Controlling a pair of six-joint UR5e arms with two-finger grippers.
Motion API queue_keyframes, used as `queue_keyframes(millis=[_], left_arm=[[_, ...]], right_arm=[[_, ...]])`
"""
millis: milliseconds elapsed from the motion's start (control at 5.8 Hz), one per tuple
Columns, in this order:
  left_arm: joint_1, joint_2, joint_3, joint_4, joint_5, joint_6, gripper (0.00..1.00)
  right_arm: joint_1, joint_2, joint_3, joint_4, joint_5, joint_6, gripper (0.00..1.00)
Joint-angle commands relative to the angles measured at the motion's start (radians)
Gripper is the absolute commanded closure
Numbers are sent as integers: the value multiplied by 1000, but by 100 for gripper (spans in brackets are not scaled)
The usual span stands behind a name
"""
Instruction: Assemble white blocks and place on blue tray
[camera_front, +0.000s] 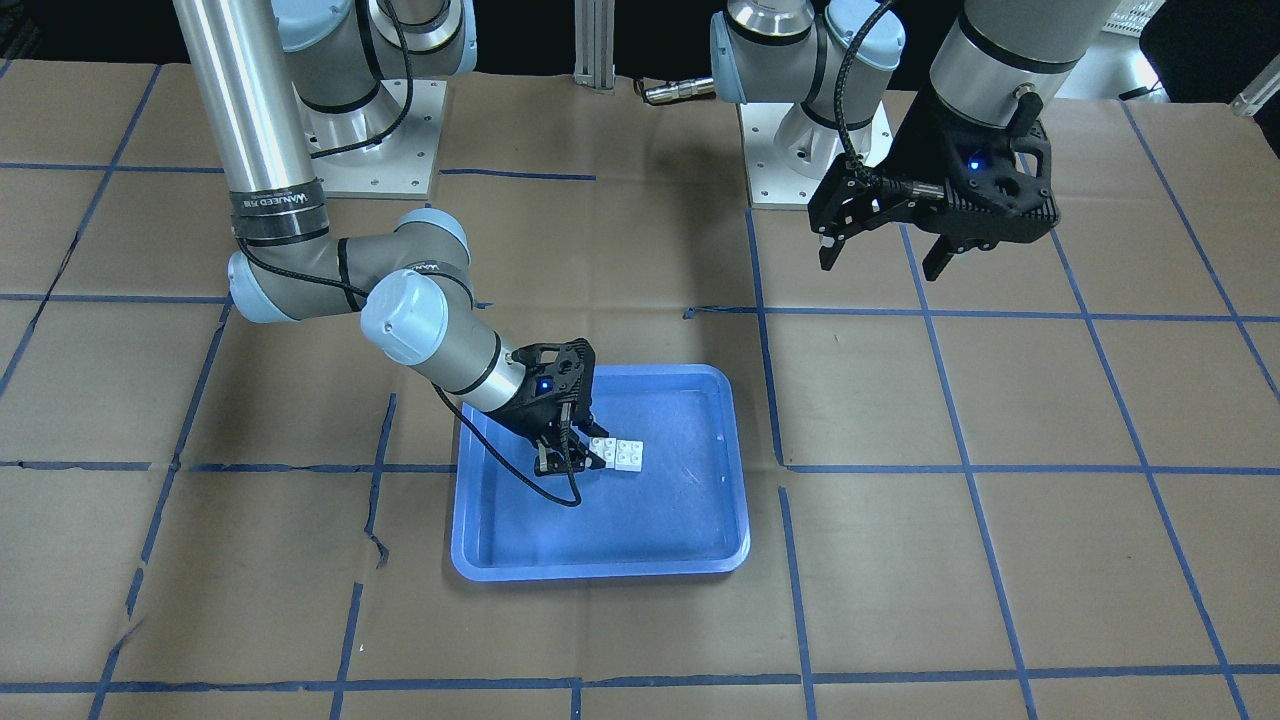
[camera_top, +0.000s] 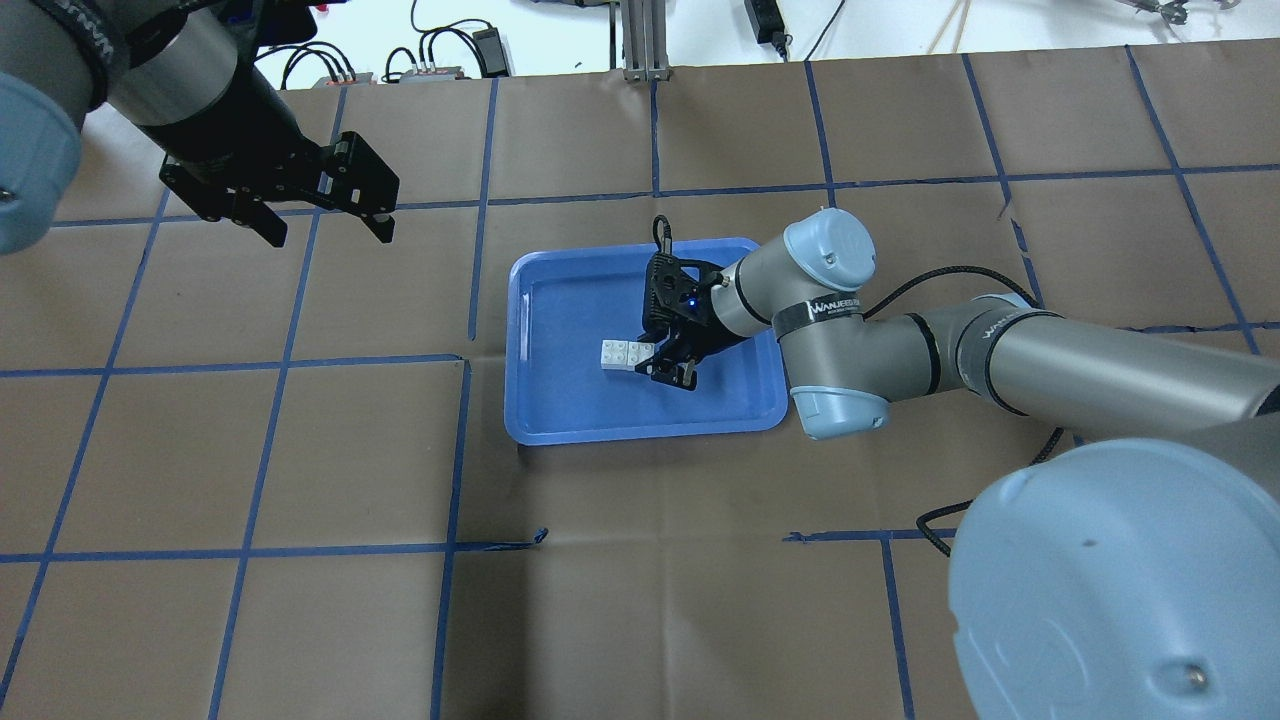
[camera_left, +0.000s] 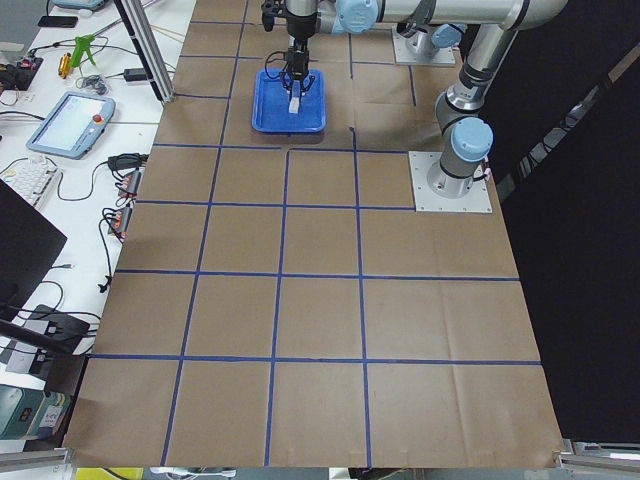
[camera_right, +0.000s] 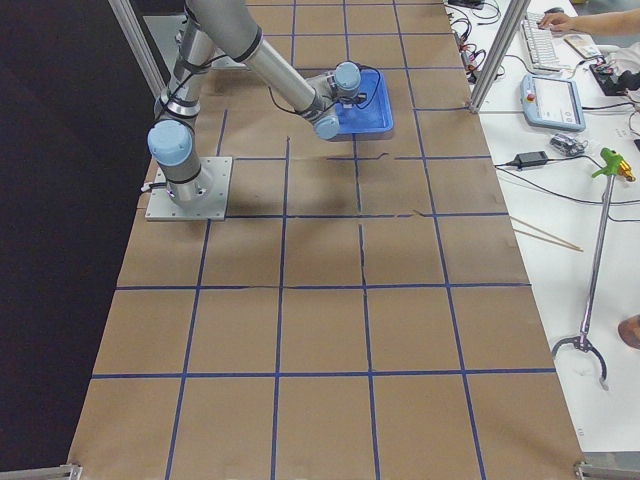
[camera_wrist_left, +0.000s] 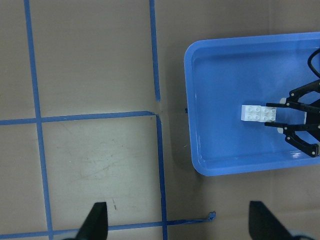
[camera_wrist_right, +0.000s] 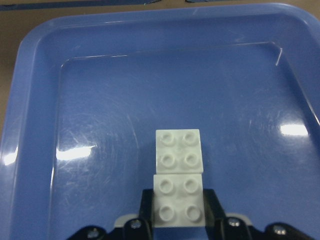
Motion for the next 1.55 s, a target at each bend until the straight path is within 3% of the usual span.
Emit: queue_keyframes(millis=[0, 345, 517, 690, 862, 1034, 1379], left_arm=[[-1, 1, -1, -2, 0, 0, 1], [1, -4, -1, 1, 0, 0, 1], [4, 0, -1, 0, 1, 0, 1], [9, 0, -1, -2, 0, 0, 1], [9, 0, -1, -4, 0, 0, 1], [9, 1, -1, -5, 0, 0, 1], [9, 1, -2, -8, 0, 0, 1]], right_arm=[[0, 1, 0, 0, 0, 0, 73], [0, 16, -2, -7, 5, 0, 71], [0, 14, -2, -7, 2, 1, 65], [0, 14, -3, -7, 6, 3, 48], [0, 14, -5, -6, 8, 3, 5], [0, 8, -8, -4, 4, 9, 0], [-2, 2, -24, -3, -9, 35, 0]])
